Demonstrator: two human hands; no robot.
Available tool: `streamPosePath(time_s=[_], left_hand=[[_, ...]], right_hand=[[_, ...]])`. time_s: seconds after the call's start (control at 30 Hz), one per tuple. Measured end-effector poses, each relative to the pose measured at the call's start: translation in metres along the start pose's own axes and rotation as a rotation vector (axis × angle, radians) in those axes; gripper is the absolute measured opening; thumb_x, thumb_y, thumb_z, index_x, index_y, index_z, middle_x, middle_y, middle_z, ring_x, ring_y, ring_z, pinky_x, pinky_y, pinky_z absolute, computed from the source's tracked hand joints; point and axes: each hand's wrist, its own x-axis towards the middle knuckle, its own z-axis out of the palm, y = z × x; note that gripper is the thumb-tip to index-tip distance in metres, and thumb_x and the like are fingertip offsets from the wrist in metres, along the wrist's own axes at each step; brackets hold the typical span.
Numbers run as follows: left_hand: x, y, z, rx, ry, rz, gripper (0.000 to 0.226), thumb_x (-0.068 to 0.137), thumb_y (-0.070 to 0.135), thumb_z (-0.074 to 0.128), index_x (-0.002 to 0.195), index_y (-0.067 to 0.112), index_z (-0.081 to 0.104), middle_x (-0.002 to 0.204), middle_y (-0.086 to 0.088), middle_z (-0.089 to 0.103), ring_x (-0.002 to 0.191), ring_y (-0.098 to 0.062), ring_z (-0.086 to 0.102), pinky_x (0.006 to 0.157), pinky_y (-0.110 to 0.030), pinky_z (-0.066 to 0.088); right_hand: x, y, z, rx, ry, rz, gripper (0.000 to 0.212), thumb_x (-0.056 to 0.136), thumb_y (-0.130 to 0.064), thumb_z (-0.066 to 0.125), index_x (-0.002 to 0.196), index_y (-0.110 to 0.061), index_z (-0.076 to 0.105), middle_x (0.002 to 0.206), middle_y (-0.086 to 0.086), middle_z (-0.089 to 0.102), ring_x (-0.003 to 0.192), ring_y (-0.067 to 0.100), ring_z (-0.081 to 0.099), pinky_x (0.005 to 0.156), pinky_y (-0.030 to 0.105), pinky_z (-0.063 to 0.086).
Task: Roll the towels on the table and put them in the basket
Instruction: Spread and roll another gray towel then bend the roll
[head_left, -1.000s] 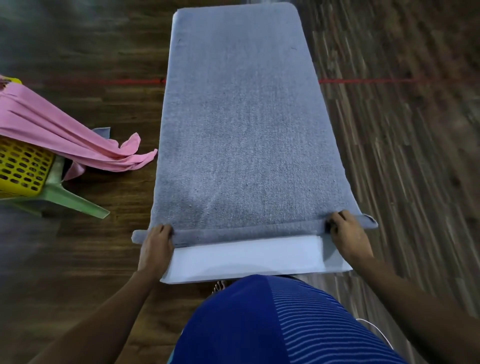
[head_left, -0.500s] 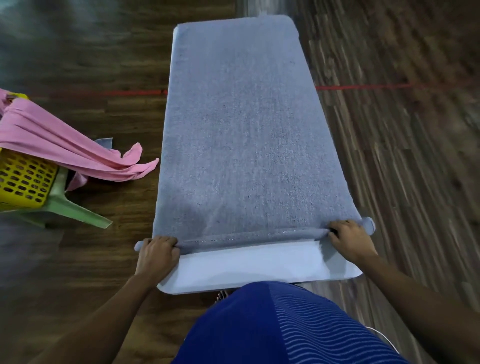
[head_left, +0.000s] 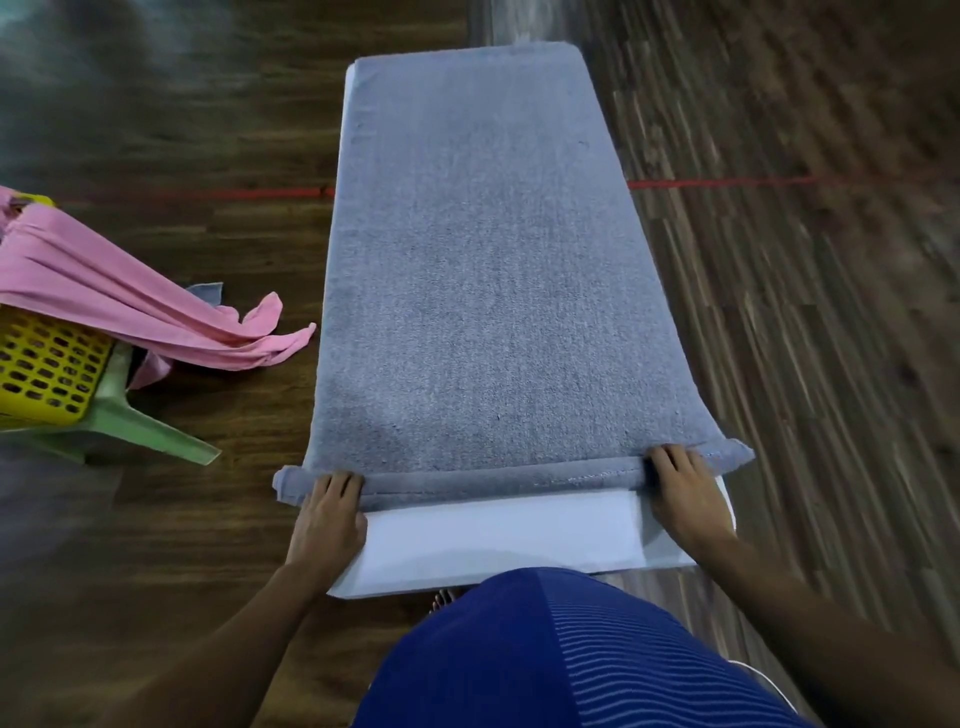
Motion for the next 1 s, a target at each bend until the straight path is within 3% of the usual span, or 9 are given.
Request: streamPosePath(time_s=[0.2, 0.33, 0.43, 0.5, 0.57, 0.67, 0.77, 0.9, 1.0], left_hand=[[0.011, 0.004, -0.025, 0.049, -0.049, -0.029, 0.025, 0.077, 0.02, 0.047, 0.082, 0.014, 0.07, 0.081, -0.003, 0.069, 0.079, -0.024, 0.061, 0.081, -0.042, 0.048], [0.017, 0.006, -0.03, 0.096, -0.096, -0.128, 0.03, 0.089, 0.028, 0.045, 0.062, 0.023, 0.056, 0.066, 0.006, 0.06, 0.068, -0.015, 0.056, 0.09, -0.042, 0.041], [0.017, 0.003, -0.025, 0.016, -0.057, -0.181, 0.018, 0.088, 0.027, 0.051, 0.07, 0.022, 0.053, 0.076, 0.002, 0.06, 0.08, -0.022, 0.058, 0.085, -0.043, 0.038], [0.015, 0.0, -0.022, 0.028, 0.064, -0.142, 0.007, 0.082, 0.018, 0.061, 0.084, 0.015, 0.056, 0.087, -0.005, 0.058, 0.087, -0.028, 0.053, 0.078, -0.045, 0.039], [0.015, -0.001, -0.016, 0.007, 0.138, -0.106, 0.013, 0.078, 0.009, 0.065, 0.088, 0.01, 0.057, 0.088, -0.01, 0.056, 0.083, -0.031, 0.05, 0.07, -0.045, 0.04], [0.01, 0.004, -0.008, -0.111, 0.121, -0.048, 0.013, 0.077, -0.001, 0.063, 0.086, 0.008, 0.058, 0.086, -0.01, 0.057, 0.08, -0.029, 0.053, 0.068, -0.045, 0.049], [0.001, 0.004, 0.0, -0.085, 0.075, -0.01, 0.029, 0.07, 0.0, 0.066, 0.098, 0.005, 0.062, 0.094, -0.01, 0.059, 0.086, -0.029, 0.055, 0.076, -0.044, 0.051], [-0.004, -0.005, 0.0, -0.026, 0.065, 0.016, 0.036, 0.073, 0.002, 0.067, 0.109, 0.005, 0.063, 0.106, -0.011, 0.061, 0.097, -0.03, 0.057, 0.082, -0.045, 0.052], [0.001, -0.005, -0.007, 0.001, 0.078, 0.014, 0.027, 0.077, 0.015, 0.053, 0.098, 0.009, 0.068, 0.095, -0.007, 0.067, 0.089, -0.028, 0.06, 0.082, -0.044, 0.05]], right_hand=[[0.017, -0.001, -0.021, 0.044, -0.052, 0.046, 0.024, 0.079, -0.01, 0.063, 0.103, -0.011, 0.069, 0.098, 0.01, 0.069, 0.094, 0.035, 0.062, 0.081, 0.043, 0.048], [0.021, 0.0, -0.027, 0.017, -0.235, 0.118, 0.027, 0.091, -0.03, 0.051, 0.111, -0.022, 0.067, 0.11, 0.005, 0.07, 0.103, 0.027, 0.062, 0.089, 0.039, 0.044], [0.019, 0.002, -0.024, -0.042, -0.088, 0.111, 0.021, 0.082, -0.028, 0.064, 0.102, -0.02, 0.064, 0.104, 0.005, 0.063, 0.1, 0.03, 0.056, 0.085, 0.043, 0.038], [0.018, 0.003, -0.02, -0.026, 0.055, 0.056, 0.018, 0.075, -0.015, 0.072, 0.09, -0.012, 0.062, 0.091, 0.01, 0.058, 0.085, 0.035, 0.055, 0.071, 0.042, 0.04], [0.016, 0.0, -0.019, 0.066, 0.114, 0.013, 0.013, 0.075, -0.001, 0.07, 0.081, -0.005, 0.059, 0.081, 0.013, 0.055, 0.074, 0.036, 0.055, 0.061, 0.038, 0.038], [0.012, -0.003, -0.012, 0.093, 0.076, -0.025, 0.029, 0.063, 0.005, 0.07, 0.087, -0.006, 0.058, 0.09, 0.013, 0.055, 0.079, 0.036, 0.053, 0.065, 0.04, 0.043], [0.006, -0.002, -0.003, 0.048, 0.006, -0.061, 0.046, 0.056, 0.002, 0.071, 0.098, -0.007, 0.056, 0.098, 0.012, 0.056, 0.087, 0.035, 0.053, 0.073, 0.046, 0.048], [0.013, -0.005, -0.008, 0.083, 0.011, -0.011, 0.031, 0.069, 0.0, 0.07, 0.098, -0.008, 0.062, 0.096, 0.01, 0.063, 0.089, 0.036, 0.057, 0.074, 0.045, 0.049], [0.015, -0.006, -0.014, 0.065, -0.002, 0.0, 0.022, 0.074, -0.007, 0.069, 0.095, -0.009, 0.066, 0.089, 0.009, 0.066, 0.086, 0.035, 0.06, 0.071, 0.044, 0.048]])
